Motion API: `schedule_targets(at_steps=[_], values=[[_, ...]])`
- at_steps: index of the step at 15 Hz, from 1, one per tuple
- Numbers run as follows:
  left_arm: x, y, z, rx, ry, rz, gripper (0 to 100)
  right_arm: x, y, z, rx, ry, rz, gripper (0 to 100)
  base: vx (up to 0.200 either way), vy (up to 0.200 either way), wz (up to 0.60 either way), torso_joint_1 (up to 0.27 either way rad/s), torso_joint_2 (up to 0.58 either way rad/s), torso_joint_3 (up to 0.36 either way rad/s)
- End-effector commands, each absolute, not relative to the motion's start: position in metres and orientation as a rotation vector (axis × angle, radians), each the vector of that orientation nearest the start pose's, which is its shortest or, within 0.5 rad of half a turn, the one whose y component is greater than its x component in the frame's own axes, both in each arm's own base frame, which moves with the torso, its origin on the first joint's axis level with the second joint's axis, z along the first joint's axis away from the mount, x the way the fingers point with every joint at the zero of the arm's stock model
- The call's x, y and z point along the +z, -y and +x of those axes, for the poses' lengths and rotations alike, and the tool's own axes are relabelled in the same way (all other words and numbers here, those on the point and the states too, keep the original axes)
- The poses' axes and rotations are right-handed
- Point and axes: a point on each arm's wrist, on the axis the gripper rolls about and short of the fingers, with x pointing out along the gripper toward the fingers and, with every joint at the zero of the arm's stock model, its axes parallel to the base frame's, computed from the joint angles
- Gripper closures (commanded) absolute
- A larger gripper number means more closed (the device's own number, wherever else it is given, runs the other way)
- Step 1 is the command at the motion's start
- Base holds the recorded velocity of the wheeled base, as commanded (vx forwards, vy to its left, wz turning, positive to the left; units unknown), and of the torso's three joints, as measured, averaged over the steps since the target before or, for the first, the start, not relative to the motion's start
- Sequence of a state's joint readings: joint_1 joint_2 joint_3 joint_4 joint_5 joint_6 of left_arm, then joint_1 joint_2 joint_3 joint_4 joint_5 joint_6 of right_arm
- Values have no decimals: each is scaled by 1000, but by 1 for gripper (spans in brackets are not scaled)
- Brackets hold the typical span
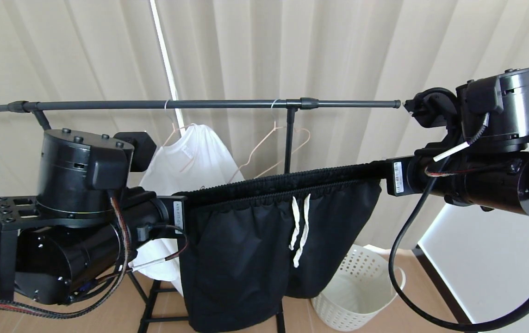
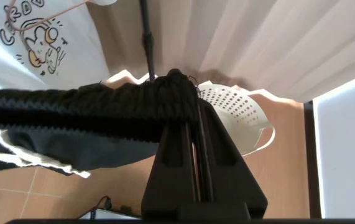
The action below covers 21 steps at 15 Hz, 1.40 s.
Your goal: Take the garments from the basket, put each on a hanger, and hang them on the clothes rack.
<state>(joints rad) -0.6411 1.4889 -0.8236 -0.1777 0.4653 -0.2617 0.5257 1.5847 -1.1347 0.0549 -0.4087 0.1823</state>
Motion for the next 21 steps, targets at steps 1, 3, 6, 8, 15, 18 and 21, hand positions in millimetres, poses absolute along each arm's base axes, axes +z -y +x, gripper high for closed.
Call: schedule_targets(at_steps=[1, 3, 6, 8, 15, 18, 21], values=[[205, 135, 203, -113, -430, -3, 100, 244, -131, 251, 58, -456, -44, 100, 0, 0, 0, 0, 0, 0], [209, 138, 205, -170, -418, 11, 100, 243, -131, 250, 60, -460, -46, 100, 0, 0, 0, 0, 0, 0], [222, 148, 217, -262, -369, -14, 100, 236, -140, 236, 113, -489, -84, 100, 0, 0, 0, 0, 0, 0], [226, 157, 239, -304, -367, -35, 100, 231, -147, 223, 171, -503, -140, 100, 0, 0, 0, 0, 0, 0], [261, 190, 317, -412, -221, -135, 100, 217, -157, 182, 425, -533, -280, 100, 0, 0, 0, 0, 0, 0], [271, 194, 323, -460, -193, -170, 100, 212, -178, 161, 589, -548, -284, 100, 0, 0, 0, 0, 0, 0], [278, 197, 325, -528, -187, -222, 100, 213, -210, 141, 689, -580, -171, 100, 0, 0, 0, 0, 0, 0]])
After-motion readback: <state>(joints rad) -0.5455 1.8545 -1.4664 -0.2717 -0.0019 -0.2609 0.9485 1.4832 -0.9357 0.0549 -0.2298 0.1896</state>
